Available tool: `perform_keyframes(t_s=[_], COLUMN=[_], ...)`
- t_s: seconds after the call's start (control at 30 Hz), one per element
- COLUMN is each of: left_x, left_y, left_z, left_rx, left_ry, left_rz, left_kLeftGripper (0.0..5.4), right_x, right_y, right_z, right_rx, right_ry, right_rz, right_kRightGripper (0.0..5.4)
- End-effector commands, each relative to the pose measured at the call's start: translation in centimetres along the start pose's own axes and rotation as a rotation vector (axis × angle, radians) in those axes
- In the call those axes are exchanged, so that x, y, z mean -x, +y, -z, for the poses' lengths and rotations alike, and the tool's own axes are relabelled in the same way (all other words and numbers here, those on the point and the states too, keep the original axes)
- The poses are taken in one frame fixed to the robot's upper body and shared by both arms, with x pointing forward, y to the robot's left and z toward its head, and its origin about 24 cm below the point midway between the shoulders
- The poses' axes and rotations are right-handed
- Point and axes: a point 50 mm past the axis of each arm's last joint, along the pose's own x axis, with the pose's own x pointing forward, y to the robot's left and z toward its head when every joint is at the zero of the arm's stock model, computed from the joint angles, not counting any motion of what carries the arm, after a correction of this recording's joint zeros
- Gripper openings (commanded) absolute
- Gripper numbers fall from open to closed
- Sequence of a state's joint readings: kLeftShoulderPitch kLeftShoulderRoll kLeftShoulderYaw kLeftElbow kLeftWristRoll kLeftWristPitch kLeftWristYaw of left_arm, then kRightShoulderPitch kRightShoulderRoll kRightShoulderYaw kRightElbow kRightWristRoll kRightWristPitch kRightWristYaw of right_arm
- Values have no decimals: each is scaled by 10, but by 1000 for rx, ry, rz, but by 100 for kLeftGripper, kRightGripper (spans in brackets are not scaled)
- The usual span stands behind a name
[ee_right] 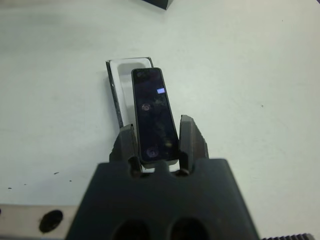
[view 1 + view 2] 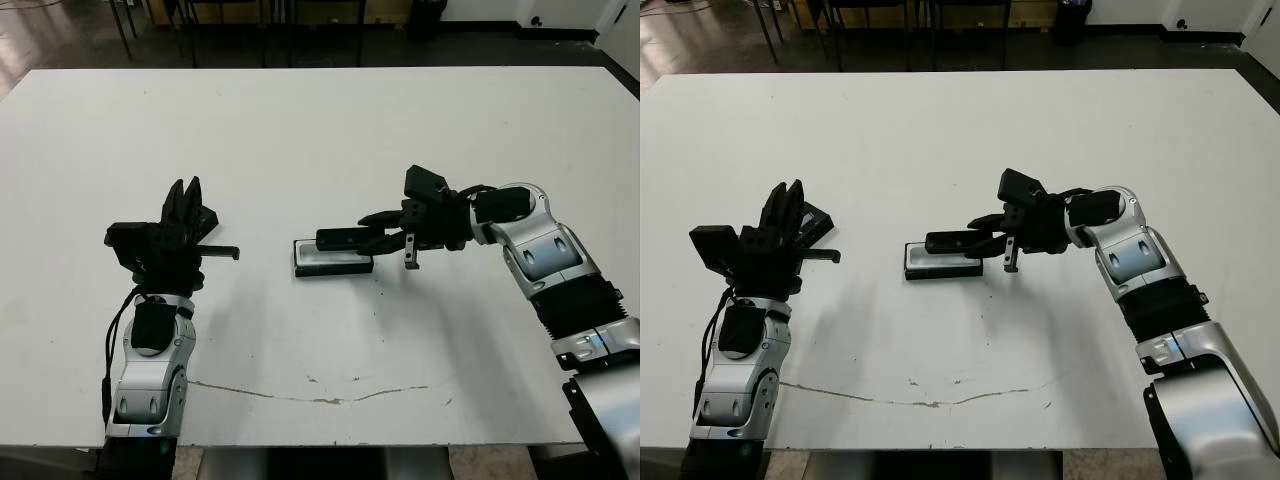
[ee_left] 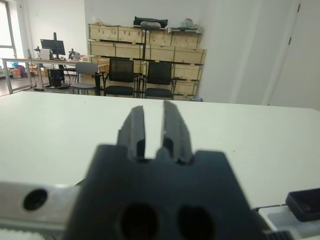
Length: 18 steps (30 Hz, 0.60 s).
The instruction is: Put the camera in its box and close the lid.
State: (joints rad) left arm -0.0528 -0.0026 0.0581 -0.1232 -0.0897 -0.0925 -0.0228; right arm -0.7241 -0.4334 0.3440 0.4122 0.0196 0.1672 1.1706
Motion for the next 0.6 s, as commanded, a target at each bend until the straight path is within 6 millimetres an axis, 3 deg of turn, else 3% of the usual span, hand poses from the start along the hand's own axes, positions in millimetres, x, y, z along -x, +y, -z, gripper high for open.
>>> perform_keyframes(t_s=[0.03, 0.6], left_x=[4, 5], left_y=[2, 0], left_z=[6, 8], left_rx=[-14, 2], left_ry=[36, 40], left_rz=[-8, -11], left_kLeftGripper=[0, 0], right_x=[-2, -4], right_y=[-2, -2], right_z=[-2, -2], right_rx=[14, 30], right_ry=[7, 22], right_rz=[-18, -63], right_kRightGripper=[7, 7])
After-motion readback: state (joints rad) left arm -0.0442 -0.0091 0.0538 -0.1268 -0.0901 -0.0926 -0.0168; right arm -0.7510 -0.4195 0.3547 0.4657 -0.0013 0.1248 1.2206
